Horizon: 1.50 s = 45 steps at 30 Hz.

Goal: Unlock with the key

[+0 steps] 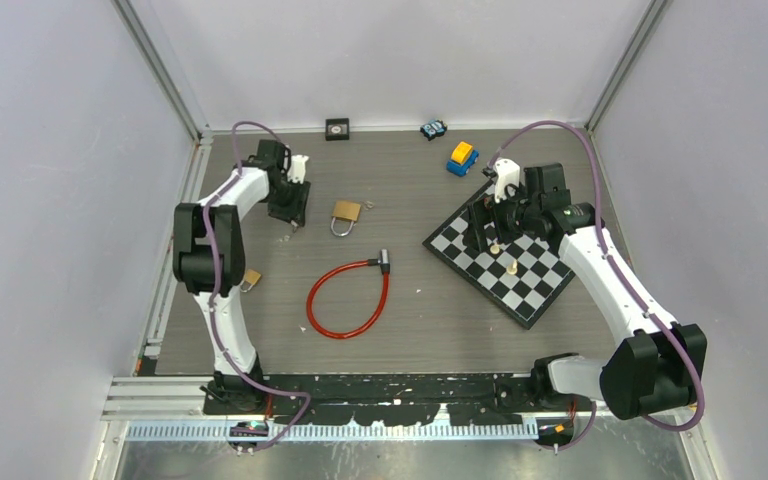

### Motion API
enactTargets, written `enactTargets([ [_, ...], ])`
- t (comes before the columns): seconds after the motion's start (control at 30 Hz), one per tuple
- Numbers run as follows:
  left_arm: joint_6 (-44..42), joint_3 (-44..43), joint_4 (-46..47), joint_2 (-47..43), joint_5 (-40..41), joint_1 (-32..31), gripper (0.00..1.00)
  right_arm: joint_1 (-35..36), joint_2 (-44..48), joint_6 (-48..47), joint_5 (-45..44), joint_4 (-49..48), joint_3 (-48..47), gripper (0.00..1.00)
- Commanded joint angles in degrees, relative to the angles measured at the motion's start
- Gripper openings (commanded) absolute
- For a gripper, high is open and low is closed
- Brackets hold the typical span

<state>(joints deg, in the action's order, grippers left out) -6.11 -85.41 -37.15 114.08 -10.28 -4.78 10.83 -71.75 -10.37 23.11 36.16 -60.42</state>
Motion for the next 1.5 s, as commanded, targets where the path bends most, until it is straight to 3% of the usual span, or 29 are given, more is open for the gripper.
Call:
enactTargets([
  [0.0, 2.14, -3.74, -0.80, 2.74, 2.55, -0.10, 0.38, 0.24, 0.32, -0.17, 0.35, -0.28, -1.01, 1.00],
  [0.4, 2.03, -2.80, 0.13, 2.71, -0.04, -0.06, 0.01, 0.24, -0.11, -0.35, 0.22, -0.04, -1.08, 1.00],
  [1.0, -2.16, 6.86, 2.93, -11.30, -10.86, -0.06, 0.00, 0.38, -0.74, -0.13, 1.00, -0.04, -1.25, 1.00],
  [1.13, -2.56, 7.64, 1.16, -16.06, -20.29, -0.06, 0.00, 2.55, -0.76, 0.32, 1.30, -0.38, -2.36, 1.00],
  [1.27, -1.72, 6.61, -1.76, -20.16, -34.78, -0.57, 0.00, 9.84, -1.12, -1.24, 3.13, -1.84, -4.83, 1.00],
  [1.37, 0.69, 6.77, -1.50, -22.55, -42.57, -1.97, 0.00, 13.87, -4.47, -1.85, 6.29, -2.40, -9.76, 1.00],
  [1.47, 3.04, 7.36, 0.29, -24.44, -48.43, -4.70, 0.00, 16.11, -9.73, -0.75, 10.40, -1.98, -16.46, 0.93],
])
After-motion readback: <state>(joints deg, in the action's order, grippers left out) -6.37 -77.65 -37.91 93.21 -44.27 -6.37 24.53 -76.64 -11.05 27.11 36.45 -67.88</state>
